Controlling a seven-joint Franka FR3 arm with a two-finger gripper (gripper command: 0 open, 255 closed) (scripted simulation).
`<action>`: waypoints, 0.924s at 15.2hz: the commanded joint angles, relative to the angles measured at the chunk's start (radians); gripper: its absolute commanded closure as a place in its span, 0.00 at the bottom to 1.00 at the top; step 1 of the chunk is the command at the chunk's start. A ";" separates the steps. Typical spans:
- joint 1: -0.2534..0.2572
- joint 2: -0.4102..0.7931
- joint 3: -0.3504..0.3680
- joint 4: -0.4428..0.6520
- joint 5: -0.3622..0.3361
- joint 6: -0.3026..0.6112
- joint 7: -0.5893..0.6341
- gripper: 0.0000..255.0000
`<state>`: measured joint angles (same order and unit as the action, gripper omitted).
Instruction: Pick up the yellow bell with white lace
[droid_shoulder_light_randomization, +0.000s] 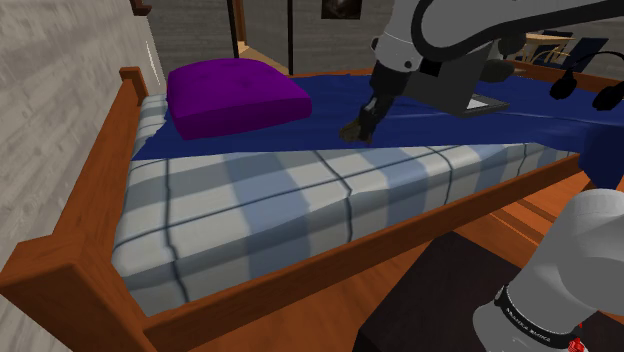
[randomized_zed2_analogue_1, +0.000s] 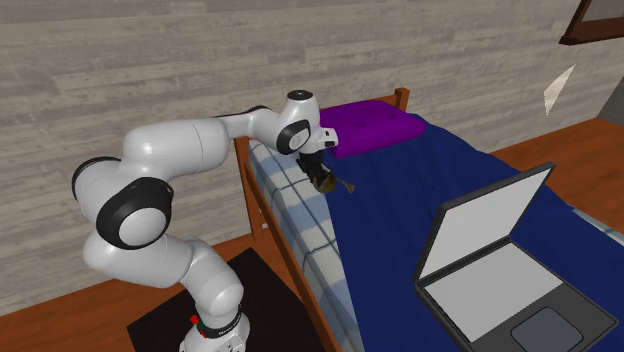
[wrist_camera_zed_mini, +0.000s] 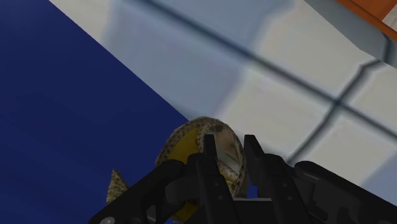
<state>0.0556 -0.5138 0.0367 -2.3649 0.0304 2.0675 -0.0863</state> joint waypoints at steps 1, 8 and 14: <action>0.000 0.001 0.000 0.027 0.000 -0.027 0.001 1.00; -0.001 0.001 -0.001 0.122 -0.002 -0.121 0.002 1.00; -0.001 0.006 -0.002 0.182 -0.003 -0.176 0.003 1.00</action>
